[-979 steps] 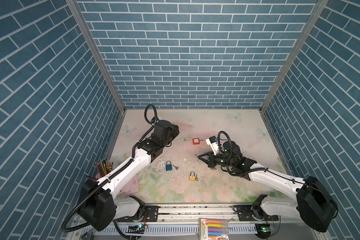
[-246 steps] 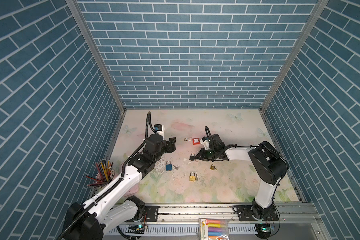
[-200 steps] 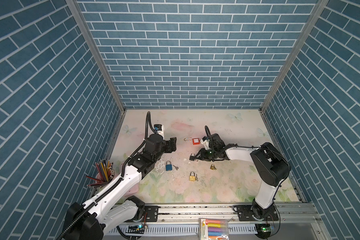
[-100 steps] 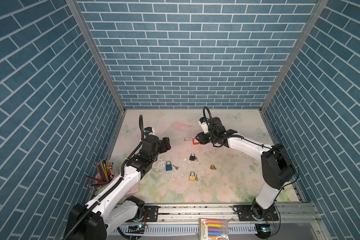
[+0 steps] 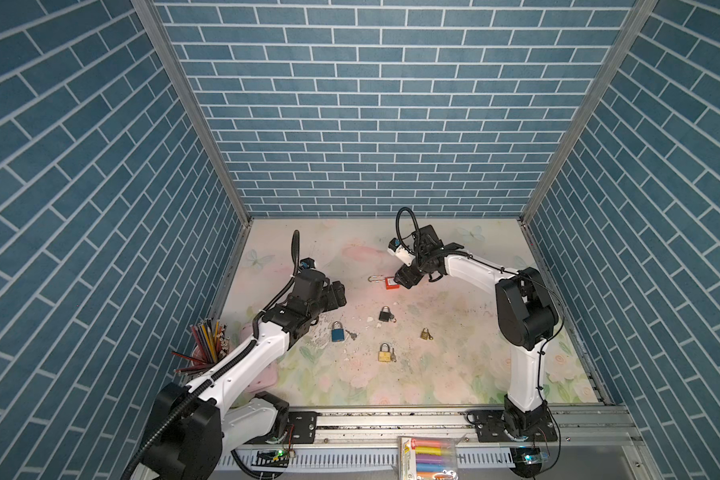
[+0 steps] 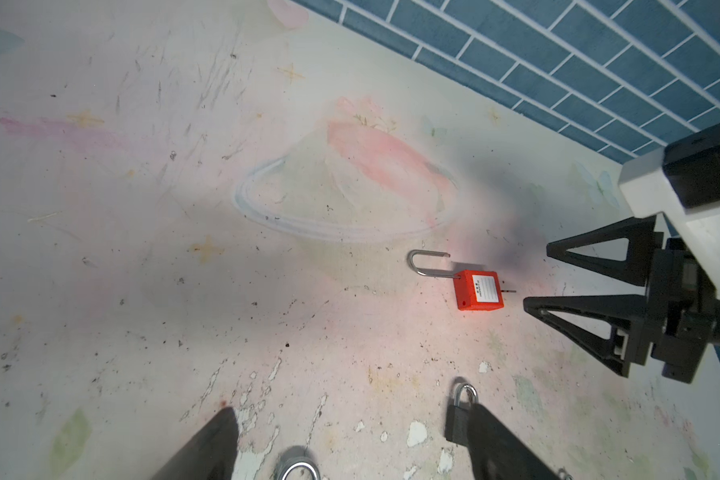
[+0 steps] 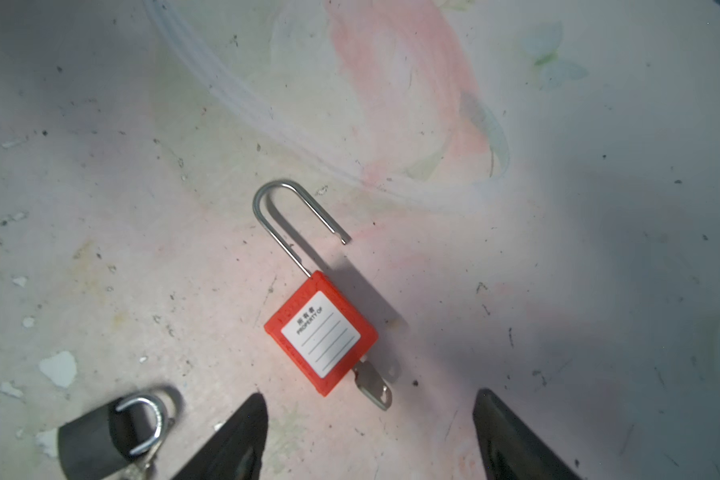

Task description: Lock with the key

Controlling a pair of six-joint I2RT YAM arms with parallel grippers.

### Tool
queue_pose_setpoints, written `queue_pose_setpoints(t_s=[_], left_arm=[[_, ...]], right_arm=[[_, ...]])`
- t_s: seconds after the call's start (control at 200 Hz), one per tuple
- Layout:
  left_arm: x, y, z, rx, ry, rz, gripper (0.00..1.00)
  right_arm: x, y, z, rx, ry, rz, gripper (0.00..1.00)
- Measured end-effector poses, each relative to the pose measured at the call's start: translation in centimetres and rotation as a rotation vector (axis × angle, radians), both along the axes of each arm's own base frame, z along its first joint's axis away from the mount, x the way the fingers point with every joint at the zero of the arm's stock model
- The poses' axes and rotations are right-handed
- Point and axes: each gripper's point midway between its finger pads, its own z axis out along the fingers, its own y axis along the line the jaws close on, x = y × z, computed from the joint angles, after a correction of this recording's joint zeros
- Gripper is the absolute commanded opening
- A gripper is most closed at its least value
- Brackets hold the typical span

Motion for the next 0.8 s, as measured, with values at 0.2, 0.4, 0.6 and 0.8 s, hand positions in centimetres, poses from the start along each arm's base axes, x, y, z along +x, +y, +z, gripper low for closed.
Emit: queue_pose_setpoints(t_s=[0.2, 0.4, 0.6, 0.8], left_arm=[[0.3, -0.2, 0.3, -0.003, 0.002, -0.002, 0.87], [0.3, -0.3, -0.2, 0.0, 0.022, -0.002, 0.87], [0.5, -0.4, 0.1, -0.001, 0.027, -0.005, 0.87], [0.6, -0.5, 0.5, -0.006, 0.025, -0.006, 0.87]], right_arm=[[0.1, 1.3, -1.4, -0.013, 0.043, 0.11, 0.74], [-0.5, 1.5, -3.1, -0.034, 0.086, 0.165, 0.75], [-1.2, 1.9, -4.0, -0.053, 0.102, 0.196, 0.71], [-1.1, 3.1, -4.8, -0.068, 0.098, 0.215, 0.54]])
